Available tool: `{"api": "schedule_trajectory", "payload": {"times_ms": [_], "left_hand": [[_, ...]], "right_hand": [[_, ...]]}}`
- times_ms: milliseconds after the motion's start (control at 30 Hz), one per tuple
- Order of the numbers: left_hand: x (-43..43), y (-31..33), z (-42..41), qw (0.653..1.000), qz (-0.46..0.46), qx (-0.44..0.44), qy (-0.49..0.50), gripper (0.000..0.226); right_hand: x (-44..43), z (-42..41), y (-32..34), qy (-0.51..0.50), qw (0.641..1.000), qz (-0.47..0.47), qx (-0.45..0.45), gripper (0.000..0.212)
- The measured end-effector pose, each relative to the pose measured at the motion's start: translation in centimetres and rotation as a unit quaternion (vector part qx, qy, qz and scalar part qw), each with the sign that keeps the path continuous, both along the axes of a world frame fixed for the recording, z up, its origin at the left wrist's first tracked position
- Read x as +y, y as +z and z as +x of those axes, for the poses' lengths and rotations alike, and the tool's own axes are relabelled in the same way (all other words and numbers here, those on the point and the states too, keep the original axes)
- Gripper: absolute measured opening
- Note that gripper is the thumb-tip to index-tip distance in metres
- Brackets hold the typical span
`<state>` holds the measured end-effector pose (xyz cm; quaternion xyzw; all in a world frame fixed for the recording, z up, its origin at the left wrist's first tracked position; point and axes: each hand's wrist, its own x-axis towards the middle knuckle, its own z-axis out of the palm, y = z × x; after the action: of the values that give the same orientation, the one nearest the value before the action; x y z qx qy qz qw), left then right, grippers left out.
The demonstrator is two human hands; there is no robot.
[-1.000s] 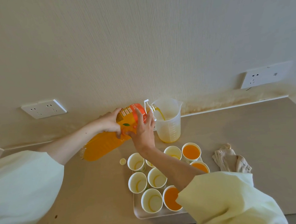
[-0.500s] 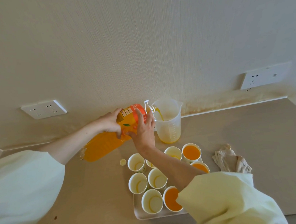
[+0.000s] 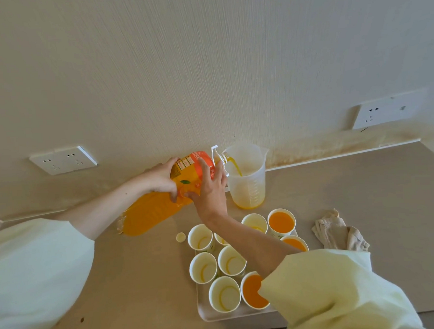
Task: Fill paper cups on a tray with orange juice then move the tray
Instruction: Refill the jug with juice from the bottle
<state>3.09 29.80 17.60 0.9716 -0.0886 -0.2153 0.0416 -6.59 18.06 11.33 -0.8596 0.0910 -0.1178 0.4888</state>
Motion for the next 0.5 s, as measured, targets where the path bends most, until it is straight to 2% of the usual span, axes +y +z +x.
{"api": "schedule_trajectory", "payload": {"times_ms": [500], "left_hand": [[0.01, -0.15, 0.24, 1.000, -0.003, 0.004, -0.002, 0.131]], "right_hand": [[0.19, 0.25, -0.15, -0.001, 1.000, 0.000, -0.002, 0.088]]}}
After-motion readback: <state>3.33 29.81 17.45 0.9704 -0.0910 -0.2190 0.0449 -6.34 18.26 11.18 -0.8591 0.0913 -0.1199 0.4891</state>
